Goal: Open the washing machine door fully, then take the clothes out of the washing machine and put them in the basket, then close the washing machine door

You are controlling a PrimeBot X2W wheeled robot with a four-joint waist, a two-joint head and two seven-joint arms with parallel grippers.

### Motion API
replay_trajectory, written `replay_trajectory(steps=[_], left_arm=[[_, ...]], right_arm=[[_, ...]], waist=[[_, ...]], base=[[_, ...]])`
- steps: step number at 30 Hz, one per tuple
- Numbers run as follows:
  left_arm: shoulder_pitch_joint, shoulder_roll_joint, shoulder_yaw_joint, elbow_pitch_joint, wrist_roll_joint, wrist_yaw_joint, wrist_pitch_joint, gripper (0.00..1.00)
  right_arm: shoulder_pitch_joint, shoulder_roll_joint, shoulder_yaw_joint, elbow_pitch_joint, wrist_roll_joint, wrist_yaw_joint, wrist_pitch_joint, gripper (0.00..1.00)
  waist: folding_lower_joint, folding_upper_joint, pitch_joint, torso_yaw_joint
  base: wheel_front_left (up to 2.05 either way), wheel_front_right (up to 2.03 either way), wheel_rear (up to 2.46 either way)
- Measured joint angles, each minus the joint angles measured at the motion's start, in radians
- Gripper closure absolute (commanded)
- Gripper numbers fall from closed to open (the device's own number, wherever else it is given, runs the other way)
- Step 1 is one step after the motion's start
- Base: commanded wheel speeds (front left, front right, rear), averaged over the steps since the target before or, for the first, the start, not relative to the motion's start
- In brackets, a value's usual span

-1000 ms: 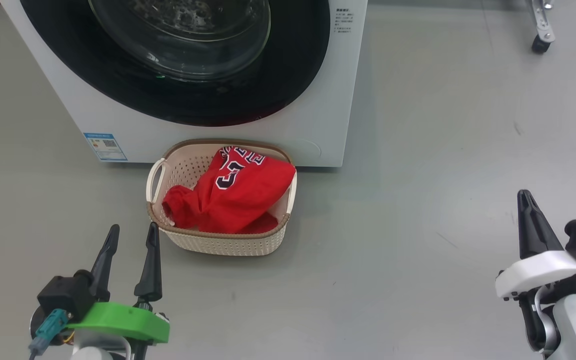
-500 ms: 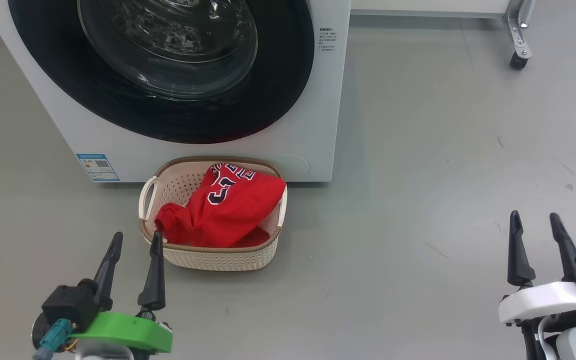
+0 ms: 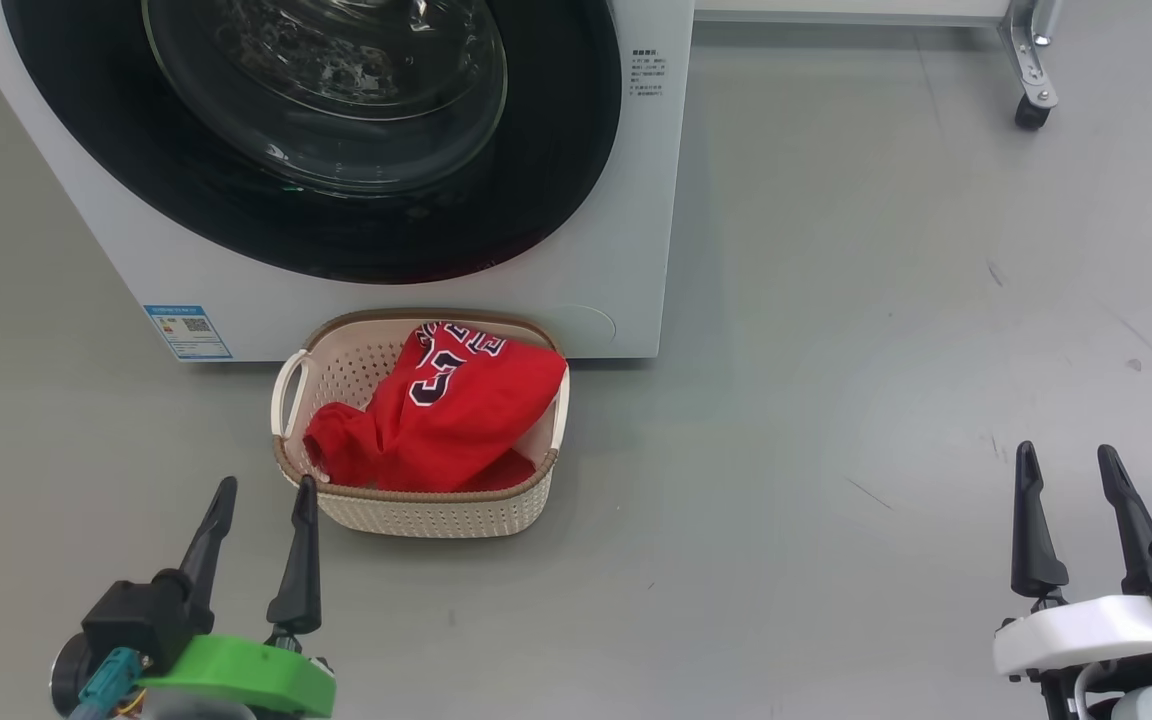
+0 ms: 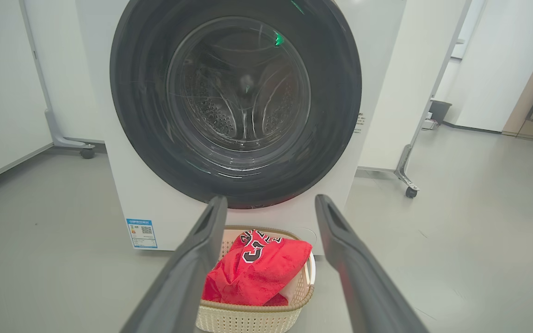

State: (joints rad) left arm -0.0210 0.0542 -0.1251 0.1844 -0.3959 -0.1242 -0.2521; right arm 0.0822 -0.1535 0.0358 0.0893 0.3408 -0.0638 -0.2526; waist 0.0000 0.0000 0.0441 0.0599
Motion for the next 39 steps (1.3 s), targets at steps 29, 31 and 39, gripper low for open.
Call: replay_trajectory(steps=[29,31,39], left_arm=[[0.003,-0.001,0.000,0.010,0.001,0.000,0.000,0.00],[0.003,-0.001,-0.002,0.010,0.002,0.000,0.000,0.00],[0.003,-0.001,-0.006,0.008,0.001,0.000,0.000,0.00]], right_arm=[[0.049,0.042,-0.022,-0.045,-0.038,0.021,0.000,0.00],[0.050,0.044,-0.023,-0.045,-0.040,0.021,0.000,0.00],[0.055,0.052,-0.027,-0.047,-0.045,0.028,0.000,0.00]], waist=[[0.0000,0.0000,-0.005,-0.010],[0.0000,0.0000,-0.005,-0.010],[0.0000,0.0000,-0.005,-0.010]], base=[[0.00,0.00,0.00],[0.00,0.00,0.00],[0.00,0.00,0.00]])
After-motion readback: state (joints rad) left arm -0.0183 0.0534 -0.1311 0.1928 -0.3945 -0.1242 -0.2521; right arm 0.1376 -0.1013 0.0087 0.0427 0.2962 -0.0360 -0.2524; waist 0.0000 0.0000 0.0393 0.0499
